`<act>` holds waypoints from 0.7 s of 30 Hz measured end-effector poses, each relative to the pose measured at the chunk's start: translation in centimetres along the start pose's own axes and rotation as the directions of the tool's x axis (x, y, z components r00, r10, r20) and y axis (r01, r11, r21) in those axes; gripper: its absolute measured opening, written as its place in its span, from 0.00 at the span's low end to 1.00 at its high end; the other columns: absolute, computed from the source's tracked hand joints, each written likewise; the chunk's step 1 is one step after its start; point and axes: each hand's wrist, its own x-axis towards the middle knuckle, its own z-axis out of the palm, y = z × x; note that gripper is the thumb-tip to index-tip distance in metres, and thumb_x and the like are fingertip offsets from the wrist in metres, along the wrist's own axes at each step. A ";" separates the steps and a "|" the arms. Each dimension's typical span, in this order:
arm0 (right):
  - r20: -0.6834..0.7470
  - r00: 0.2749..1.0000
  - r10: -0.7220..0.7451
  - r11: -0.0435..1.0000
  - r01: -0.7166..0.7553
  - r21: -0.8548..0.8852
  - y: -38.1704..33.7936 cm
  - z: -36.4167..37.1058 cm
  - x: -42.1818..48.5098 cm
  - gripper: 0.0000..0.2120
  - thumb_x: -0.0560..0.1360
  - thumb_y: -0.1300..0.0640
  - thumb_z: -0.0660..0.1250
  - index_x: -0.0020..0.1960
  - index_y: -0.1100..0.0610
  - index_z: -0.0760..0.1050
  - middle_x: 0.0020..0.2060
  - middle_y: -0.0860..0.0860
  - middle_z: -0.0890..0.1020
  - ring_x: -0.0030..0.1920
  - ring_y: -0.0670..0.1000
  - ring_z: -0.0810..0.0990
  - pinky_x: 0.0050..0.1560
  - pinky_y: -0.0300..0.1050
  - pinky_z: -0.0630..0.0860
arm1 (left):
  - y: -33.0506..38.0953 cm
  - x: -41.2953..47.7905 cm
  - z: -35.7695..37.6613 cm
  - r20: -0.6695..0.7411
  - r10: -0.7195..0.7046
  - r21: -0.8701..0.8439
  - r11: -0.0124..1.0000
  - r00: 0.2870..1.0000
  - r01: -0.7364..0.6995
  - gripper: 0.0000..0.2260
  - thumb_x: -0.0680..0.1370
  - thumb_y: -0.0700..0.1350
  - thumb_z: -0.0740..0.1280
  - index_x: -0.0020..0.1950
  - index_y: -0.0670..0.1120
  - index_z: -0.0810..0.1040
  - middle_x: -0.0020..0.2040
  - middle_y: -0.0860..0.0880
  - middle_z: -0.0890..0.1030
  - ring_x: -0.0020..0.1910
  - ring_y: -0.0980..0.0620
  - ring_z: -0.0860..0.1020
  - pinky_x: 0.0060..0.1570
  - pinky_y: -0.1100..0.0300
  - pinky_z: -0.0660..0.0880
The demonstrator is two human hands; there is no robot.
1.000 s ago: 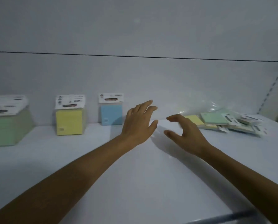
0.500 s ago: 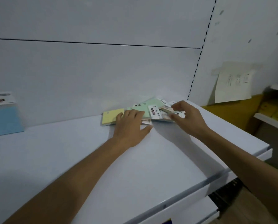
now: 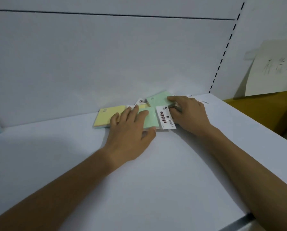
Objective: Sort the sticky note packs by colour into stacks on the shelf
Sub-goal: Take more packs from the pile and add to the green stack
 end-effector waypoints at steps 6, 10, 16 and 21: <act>-0.096 0.992 -0.082 0.996 0.080 -0.025 0.6 -0.2 0.0 0.12 0.77 0.54 0.62 0.59 0.48 0.78 0.52 0.52 0.80 0.55 0.56 0.73 0.49 0.44 0.57 | 0.3 0.0 -0.4 -0.088 -0.021 0.012 1.000 0.996 0.022 0.25 0.74 0.59 0.49 0.69 0.55 0.66 0.66 0.54 0.72 0.64 0.50 0.67 0.61 0.52 0.58; -0.257 0.959 -0.117 0.993 0.120 -0.005 0.2 -0.7 -0.1 0.11 0.76 0.51 0.64 0.56 0.49 0.81 0.43 0.52 0.76 0.46 0.53 0.73 0.47 0.42 0.57 | 0.0 0.2 -0.1 -0.079 -0.014 -0.058 0.998 0.997 0.010 0.26 0.75 0.62 0.58 0.71 0.53 0.64 0.66 0.53 0.72 0.66 0.50 0.67 0.66 0.53 0.55; -0.311 0.946 -0.088 0.992 0.112 0.061 -0.3 -1.6 -0.2 0.11 0.76 0.48 0.64 0.55 0.49 0.81 0.36 0.51 0.83 0.38 0.55 0.78 0.43 0.44 0.68 | -0.7 0.9 -1.0 -0.060 -0.280 -0.597 0.779 0.958 0.191 0.28 0.67 0.54 0.75 0.65 0.52 0.73 0.52 0.54 0.78 0.54 0.52 0.77 0.59 0.52 0.72; -0.450 0.884 -0.127 0.926 0.268 0.265 -1.8 -1.9 -0.6 0.11 0.78 0.50 0.62 0.56 0.55 0.77 0.31 0.49 0.79 0.31 0.52 0.75 0.35 0.45 0.70 | -1.0 1.2 -1.3 -0.102 -0.446 -0.795 0.574 0.889 0.196 0.10 0.71 0.51 0.72 0.46 0.50 0.75 0.37 0.57 0.79 0.34 0.64 0.77 0.37 0.64 0.76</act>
